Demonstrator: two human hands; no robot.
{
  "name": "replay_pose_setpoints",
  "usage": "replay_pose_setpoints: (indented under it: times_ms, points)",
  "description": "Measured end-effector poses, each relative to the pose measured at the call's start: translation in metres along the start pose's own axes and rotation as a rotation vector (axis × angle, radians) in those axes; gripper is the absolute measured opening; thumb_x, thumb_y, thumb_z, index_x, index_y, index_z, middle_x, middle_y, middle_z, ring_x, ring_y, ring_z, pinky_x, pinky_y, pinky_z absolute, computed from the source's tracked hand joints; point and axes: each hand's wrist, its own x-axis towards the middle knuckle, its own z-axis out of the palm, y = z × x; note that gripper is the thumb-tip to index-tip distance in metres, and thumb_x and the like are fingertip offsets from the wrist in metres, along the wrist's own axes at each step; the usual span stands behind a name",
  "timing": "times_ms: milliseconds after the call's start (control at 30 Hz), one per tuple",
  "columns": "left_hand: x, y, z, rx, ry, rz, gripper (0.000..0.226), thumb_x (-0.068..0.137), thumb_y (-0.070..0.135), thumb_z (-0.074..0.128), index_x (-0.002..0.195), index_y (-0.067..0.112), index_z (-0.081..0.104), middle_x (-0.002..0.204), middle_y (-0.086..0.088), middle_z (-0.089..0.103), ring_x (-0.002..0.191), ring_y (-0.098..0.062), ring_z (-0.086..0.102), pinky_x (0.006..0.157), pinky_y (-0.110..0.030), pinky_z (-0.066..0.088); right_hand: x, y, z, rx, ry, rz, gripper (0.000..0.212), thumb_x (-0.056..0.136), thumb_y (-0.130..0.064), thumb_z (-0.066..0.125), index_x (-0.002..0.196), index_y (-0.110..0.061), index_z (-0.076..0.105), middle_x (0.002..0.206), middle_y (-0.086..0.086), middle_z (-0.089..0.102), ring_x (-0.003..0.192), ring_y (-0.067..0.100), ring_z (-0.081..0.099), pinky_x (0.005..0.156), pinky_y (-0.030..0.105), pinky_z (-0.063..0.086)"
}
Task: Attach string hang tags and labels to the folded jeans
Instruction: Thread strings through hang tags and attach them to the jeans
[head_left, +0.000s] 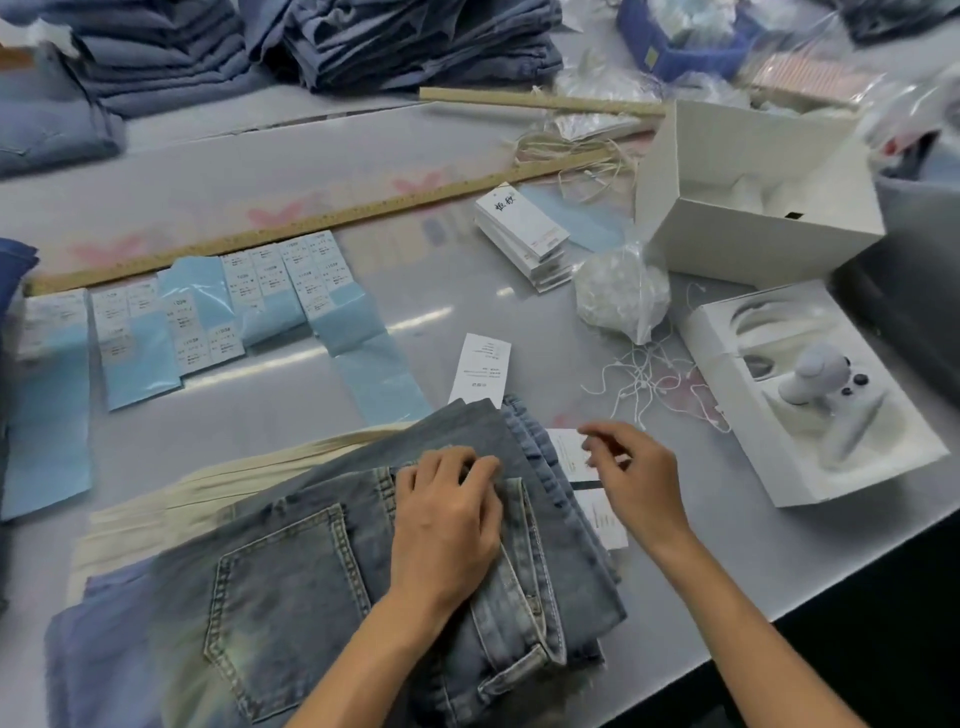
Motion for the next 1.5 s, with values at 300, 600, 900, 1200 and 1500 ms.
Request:
replay_pose_setpoints:
  times_ms: [300, 600, 900, 1200, 1500]
  points:
    - [0.003, -0.012, 0.014, -0.067, 0.037, -0.038, 0.017, 0.089, 0.024, 0.053, 0.090, 0.020, 0.070, 0.098, 0.008, 0.062, 0.092, -0.018, 0.053, 0.078, -0.031, 0.030, 0.125, 0.063, 0.011, -0.400, -0.093, 0.084, 0.016, 0.090, -0.018, 0.072, 0.104, -0.013, 0.069, 0.101, 0.001, 0.061, 0.093, 0.019, 0.056, 0.080, 0.029, 0.041]
    - [0.002, -0.009, 0.008, -0.113, 0.026, -0.031, 0.012, 0.089, 0.024, 0.056, 0.089, 0.022, 0.068, 0.096, 0.010, 0.060, 0.091, -0.015, 0.051, 0.080, -0.028, 0.032, 0.130, 0.054, 0.024, -0.669, -0.152, 0.021, 0.013, 0.100, -0.015, 0.051, 0.087, -0.017, 0.054, 0.096, 0.003, 0.059, 0.085, 0.022, 0.054, 0.074, 0.043, 0.047]
    - [0.005, -0.031, -0.019, -0.699, 0.100, -0.337, 0.019, 0.095, 0.010, 0.058, 0.100, 0.025, 0.069, 0.101, 0.015, 0.066, 0.093, -0.007, 0.064, 0.078, -0.019, 0.048, 0.125, 0.053, 0.029, -0.309, -0.011, 0.047, 0.018, 0.095, -0.011, 0.065, 0.111, -0.014, 0.073, 0.101, 0.005, 0.074, 0.088, 0.020, 0.062, 0.086, 0.036, 0.050]
    - [0.030, -0.220, -0.089, -0.351, 0.255, -0.879, 0.025, 0.097, 0.005, 0.057, 0.112, 0.024, 0.063, 0.112, 0.004, 0.066, 0.100, -0.012, 0.061, 0.091, -0.032, 0.053, 0.130, -0.014, 0.039, -0.013, 0.094, 0.018, 0.014, 0.095, -0.023, 0.067, 0.089, -0.036, 0.066, 0.093, -0.001, 0.073, 0.084, 0.018, 0.066, 0.065, 0.001, 0.043]
    - [0.041, -0.297, -0.083, -0.060, 0.170, -0.832, 0.038, 0.095, 0.010, 0.056, 0.131, 0.021, 0.060, 0.139, 0.004, 0.056, 0.126, -0.021, 0.048, 0.103, -0.034, 0.040, 0.112, -0.176, 0.157, -0.037, -0.056, -0.505, 0.015, 0.086, -0.004, 0.073, 0.094, -0.017, 0.070, 0.099, -0.007, 0.065, 0.099, 0.017, 0.058, 0.088, 0.024, 0.043]
